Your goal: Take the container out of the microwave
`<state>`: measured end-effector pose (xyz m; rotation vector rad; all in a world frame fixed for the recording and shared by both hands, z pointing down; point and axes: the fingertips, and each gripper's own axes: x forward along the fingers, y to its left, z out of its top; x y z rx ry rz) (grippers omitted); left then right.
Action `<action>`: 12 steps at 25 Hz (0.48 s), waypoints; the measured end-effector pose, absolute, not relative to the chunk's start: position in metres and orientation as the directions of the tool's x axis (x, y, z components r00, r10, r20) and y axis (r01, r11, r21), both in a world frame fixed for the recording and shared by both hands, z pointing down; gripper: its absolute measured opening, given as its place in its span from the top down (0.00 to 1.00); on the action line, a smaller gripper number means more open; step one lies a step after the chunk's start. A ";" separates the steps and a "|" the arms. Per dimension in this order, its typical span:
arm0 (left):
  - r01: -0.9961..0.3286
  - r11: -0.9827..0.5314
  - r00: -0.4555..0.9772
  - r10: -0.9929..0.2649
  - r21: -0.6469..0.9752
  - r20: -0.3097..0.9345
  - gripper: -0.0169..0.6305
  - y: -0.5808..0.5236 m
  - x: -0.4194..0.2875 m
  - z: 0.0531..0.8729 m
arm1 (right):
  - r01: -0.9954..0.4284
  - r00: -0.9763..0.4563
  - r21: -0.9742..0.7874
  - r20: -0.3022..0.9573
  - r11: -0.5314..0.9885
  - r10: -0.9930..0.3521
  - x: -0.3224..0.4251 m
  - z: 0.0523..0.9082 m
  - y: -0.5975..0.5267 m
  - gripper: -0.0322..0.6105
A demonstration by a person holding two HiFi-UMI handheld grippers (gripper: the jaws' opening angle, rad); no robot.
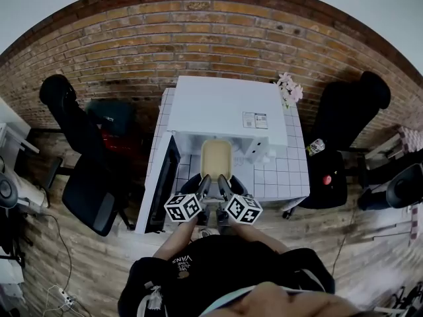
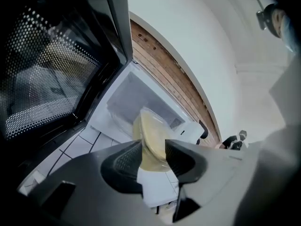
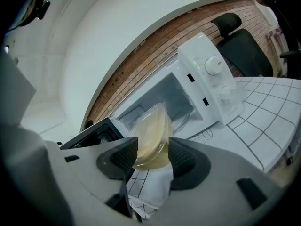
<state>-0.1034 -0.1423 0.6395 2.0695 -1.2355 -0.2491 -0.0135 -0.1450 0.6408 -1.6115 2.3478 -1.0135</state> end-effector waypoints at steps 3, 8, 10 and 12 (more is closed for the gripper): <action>-0.693 -0.304 0.532 -0.828 0.654 0.179 0.73 -0.135 -0.105 0.640 | -0.787 -0.424 -0.581 0.265 0.208 -0.866 -0.015 0.641 -0.138 0.64; -0.691 -0.303 0.533 -0.827 0.656 0.179 0.73 -0.128 -0.106 0.640 | -0.788 -0.426 -0.578 0.263 0.212 -0.866 -0.016 0.641 -0.131 0.64; -0.694 -0.304 0.530 -0.829 0.652 0.179 0.73 -0.127 -0.107 0.640 | -0.787 -0.431 -0.578 0.262 0.217 -0.864 -0.017 0.641 -0.130 0.64; -0.698 -0.299 0.526 -0.831 0.650 0.183 0.73 -0.126 -0.108 0.640 | -0.784 -0.438 -0.580 0.263 0.222 -0.860 -0.018 0.641 -0.130 0.64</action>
